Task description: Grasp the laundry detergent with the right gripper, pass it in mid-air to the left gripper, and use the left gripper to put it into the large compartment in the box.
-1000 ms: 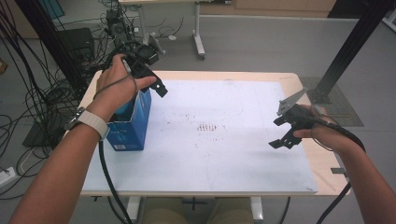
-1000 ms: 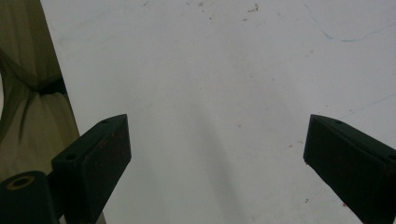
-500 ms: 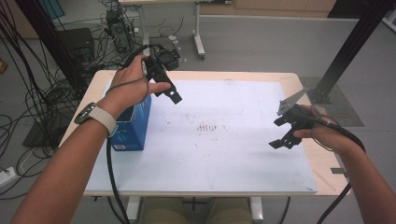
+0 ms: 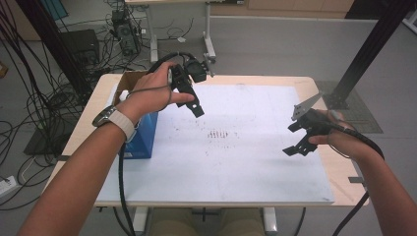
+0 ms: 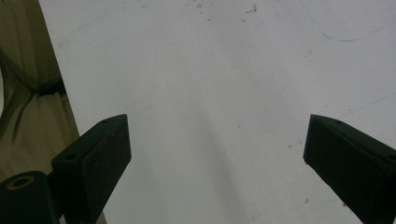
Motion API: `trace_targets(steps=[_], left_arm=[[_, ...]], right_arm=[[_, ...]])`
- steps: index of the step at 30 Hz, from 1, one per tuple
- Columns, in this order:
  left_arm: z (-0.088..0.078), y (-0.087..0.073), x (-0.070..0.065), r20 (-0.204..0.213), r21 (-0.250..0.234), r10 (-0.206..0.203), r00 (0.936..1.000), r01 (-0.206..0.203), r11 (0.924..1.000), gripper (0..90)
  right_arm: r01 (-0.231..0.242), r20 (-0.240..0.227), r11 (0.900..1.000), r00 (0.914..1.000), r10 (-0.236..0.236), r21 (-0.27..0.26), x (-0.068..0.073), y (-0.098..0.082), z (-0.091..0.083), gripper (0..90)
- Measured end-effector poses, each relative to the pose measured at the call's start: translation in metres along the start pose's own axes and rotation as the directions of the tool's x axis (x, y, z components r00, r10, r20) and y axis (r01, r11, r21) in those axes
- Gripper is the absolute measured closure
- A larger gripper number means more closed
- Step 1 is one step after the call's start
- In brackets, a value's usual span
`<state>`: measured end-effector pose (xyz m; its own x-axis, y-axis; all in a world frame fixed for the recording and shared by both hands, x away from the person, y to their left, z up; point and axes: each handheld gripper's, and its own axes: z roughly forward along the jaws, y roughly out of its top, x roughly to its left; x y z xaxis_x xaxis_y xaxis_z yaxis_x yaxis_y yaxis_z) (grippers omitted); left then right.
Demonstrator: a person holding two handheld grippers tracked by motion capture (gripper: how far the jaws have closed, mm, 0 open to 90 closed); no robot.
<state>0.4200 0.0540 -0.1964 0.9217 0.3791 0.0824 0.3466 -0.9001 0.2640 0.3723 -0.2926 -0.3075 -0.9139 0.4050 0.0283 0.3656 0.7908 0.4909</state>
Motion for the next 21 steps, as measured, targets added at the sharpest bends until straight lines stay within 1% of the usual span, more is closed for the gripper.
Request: trace_targets(steps=[4, 5, 13, 21], left_arm=[[0.0019, 0.0037, -0.0029, -0.004, 0.008, 0.021, 0.9998, -0.021, 0.9997, 6.8], [0.002, 0.0045, -0.0031, 0.001, 0.012, 0.025, 0.9997, -0.025, 0.9996, 6.7], [0.0059, 0.0064, -0.0018, -0.003, 0.034, 0.021, 0.9998, -0.021, 0.9992, 6.8], [0.0067, 0.0086, -0.0029, -0.005, 0.037, 0.025, 0.9997, -0.025, 0.999, 7.0]], right_arm=[[-0.005, 0.0, 1.0, 1.0, 0.005, -0.002, 0.0001, -0.0007, -0.0001, 7.6], [-0.005, 0.002, 1.0, 1.0, 0.005, -0.001, 0.0, -0.0008, -0.0004, 7.6], [-0.007, 0.005, 1.0, 1.0, 0.007, -0.007, 0.0, -0.0022, -0.0021, 7.6], [-0.012, 0.008, 1.0, 0.9999, 0.013, -0.012, 0.0008, -0.0027, -0.0032, 7.6]])
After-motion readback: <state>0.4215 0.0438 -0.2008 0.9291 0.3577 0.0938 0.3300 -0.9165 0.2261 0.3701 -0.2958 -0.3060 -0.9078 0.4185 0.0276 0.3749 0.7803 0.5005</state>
